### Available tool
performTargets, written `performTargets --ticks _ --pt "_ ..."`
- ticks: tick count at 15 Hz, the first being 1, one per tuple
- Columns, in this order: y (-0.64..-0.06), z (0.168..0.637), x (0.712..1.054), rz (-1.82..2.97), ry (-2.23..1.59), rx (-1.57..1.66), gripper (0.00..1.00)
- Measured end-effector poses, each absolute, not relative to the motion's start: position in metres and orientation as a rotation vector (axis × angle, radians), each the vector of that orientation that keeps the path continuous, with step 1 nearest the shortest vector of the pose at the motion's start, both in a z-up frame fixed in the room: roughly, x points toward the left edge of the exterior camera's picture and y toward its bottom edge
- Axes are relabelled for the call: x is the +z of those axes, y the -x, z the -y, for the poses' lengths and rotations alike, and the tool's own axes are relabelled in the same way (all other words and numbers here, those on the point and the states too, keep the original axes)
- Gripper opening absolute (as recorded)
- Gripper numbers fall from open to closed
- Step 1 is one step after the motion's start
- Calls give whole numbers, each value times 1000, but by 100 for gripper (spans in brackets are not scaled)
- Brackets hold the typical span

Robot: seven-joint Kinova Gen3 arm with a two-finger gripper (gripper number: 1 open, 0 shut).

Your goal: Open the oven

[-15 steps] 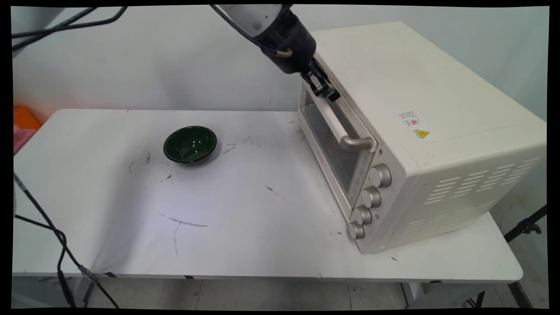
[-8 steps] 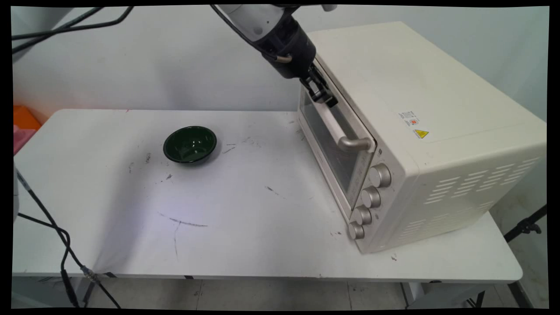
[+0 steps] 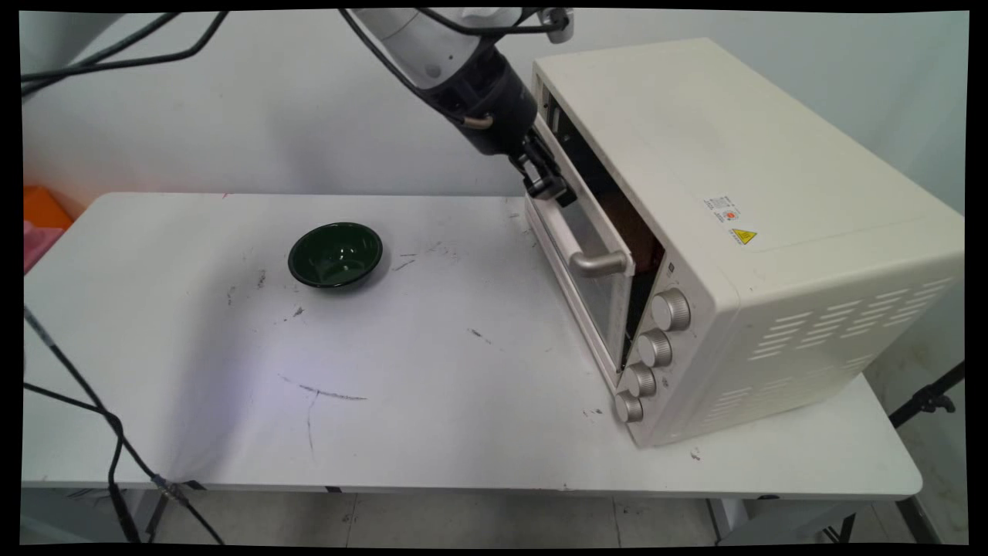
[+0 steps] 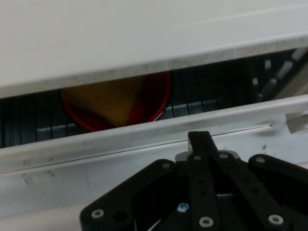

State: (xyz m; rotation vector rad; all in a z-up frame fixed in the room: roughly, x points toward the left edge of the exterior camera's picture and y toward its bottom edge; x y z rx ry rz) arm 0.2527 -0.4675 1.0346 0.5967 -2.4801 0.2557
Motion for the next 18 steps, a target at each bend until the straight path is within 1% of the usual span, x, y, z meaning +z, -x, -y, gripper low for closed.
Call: performTargets --ticks 8,18 --pt "-286 461 1019 2474 -566 304 0" --pt "-336 452 980 2451 -678 303 0"
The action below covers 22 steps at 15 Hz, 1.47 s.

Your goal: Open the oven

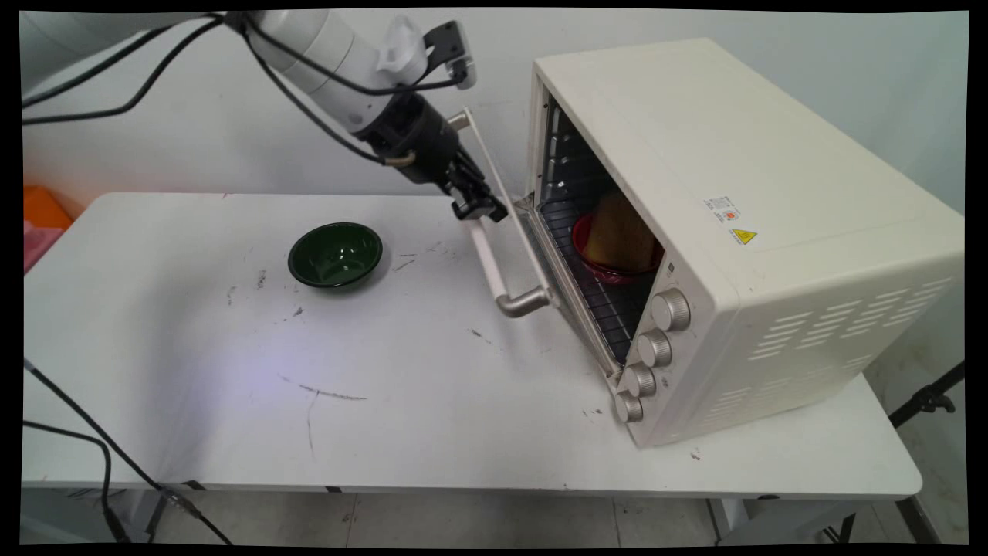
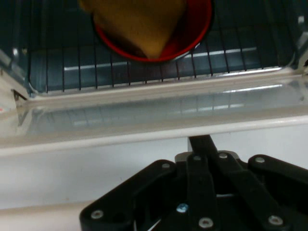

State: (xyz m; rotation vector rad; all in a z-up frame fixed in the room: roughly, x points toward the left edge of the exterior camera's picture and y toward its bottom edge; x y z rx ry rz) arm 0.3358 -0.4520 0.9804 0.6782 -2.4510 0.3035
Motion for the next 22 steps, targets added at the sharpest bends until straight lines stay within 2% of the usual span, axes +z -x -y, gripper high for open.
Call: performTargets --ticks 22 --pt "-436 404 892 2319 -707 265 0"
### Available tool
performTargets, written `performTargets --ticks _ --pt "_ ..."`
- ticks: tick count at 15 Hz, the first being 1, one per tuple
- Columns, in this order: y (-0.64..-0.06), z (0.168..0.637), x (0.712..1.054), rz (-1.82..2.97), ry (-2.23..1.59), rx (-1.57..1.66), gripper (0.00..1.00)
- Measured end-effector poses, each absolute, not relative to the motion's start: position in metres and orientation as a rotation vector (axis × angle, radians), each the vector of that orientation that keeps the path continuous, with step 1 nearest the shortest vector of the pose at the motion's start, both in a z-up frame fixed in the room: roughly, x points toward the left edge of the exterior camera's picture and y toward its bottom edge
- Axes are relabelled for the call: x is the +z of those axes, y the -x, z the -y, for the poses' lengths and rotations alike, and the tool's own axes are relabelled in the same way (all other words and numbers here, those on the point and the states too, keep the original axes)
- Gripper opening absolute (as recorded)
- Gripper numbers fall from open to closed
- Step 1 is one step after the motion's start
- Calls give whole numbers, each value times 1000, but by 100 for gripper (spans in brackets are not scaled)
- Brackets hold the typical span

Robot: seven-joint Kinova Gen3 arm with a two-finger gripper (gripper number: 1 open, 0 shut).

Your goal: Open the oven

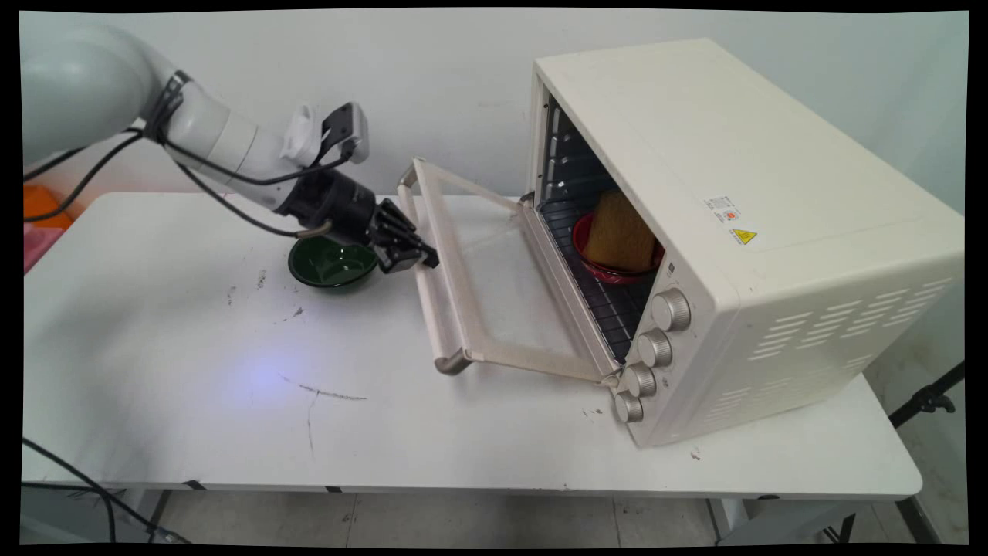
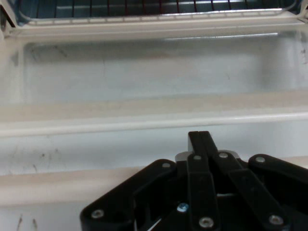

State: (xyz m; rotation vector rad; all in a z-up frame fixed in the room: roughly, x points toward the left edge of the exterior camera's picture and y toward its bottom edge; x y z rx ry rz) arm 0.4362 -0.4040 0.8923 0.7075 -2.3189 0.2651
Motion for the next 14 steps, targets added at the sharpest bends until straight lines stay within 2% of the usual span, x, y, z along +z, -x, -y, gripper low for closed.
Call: performTargets --ticks 14 --pt "-478 377 841 2235 -701 266 0"
